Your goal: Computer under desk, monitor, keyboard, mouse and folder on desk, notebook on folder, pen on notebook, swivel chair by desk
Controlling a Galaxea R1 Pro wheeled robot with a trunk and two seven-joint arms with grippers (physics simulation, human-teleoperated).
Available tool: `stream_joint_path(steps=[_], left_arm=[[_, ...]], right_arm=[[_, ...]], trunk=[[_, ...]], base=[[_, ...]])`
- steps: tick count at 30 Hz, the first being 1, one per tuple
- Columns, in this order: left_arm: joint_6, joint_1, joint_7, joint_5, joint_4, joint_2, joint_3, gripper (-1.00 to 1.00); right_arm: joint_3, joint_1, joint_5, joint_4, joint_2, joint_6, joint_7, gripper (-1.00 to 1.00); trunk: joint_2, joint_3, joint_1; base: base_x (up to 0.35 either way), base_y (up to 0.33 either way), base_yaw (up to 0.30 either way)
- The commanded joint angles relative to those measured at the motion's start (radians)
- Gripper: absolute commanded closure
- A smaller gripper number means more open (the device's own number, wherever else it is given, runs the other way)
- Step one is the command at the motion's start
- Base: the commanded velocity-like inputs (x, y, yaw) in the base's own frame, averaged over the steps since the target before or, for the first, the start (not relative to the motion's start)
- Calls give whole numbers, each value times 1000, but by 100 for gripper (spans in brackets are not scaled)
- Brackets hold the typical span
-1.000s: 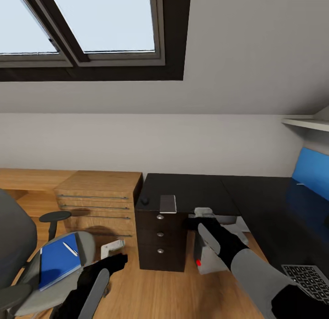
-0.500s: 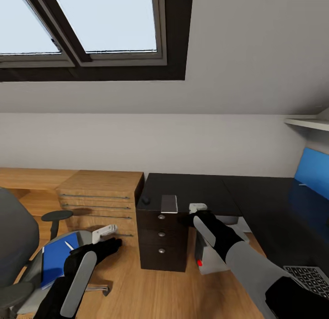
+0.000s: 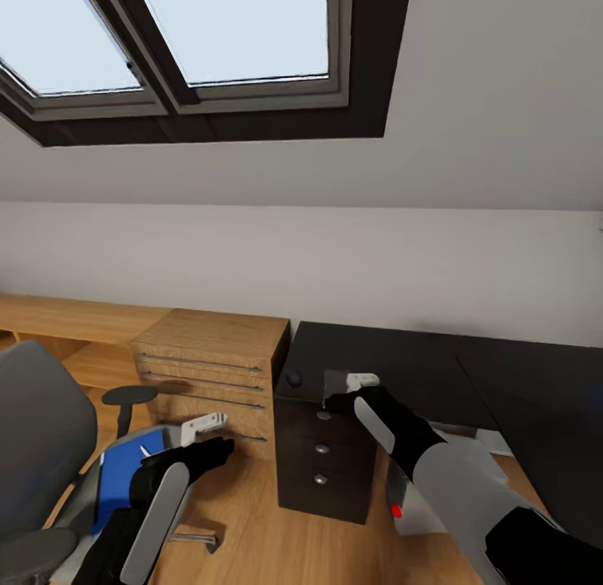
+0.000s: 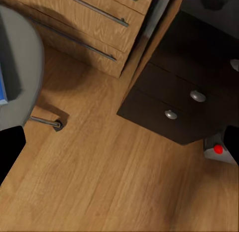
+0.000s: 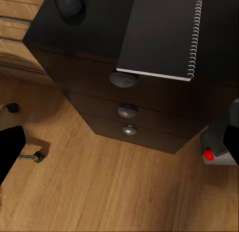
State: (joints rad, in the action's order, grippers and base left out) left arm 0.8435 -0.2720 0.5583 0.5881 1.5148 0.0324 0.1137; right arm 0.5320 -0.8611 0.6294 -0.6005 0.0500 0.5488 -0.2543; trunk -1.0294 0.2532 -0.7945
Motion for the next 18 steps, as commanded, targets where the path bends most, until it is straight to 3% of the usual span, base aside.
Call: stream_joint_path(steps=[1,7,18], left_arm=[[2,-1,16,10,1,4,5,-100],[2,-1,75,11,1,19,17,-100],[0,-1,93,12,3,43,22,-100]], right_arm=[[5,-1,10,-1,-1,1,-10,-100],[5,-1,10,3,-2,-2,-9,-100],[5,-1,9,4,-3,-3,-3,-100]], trunk=[[-1,2,-1],[-1,9,-1],[-1,20,-1]], base=[[331,0,213],[332,0,193],[332,0,144]])
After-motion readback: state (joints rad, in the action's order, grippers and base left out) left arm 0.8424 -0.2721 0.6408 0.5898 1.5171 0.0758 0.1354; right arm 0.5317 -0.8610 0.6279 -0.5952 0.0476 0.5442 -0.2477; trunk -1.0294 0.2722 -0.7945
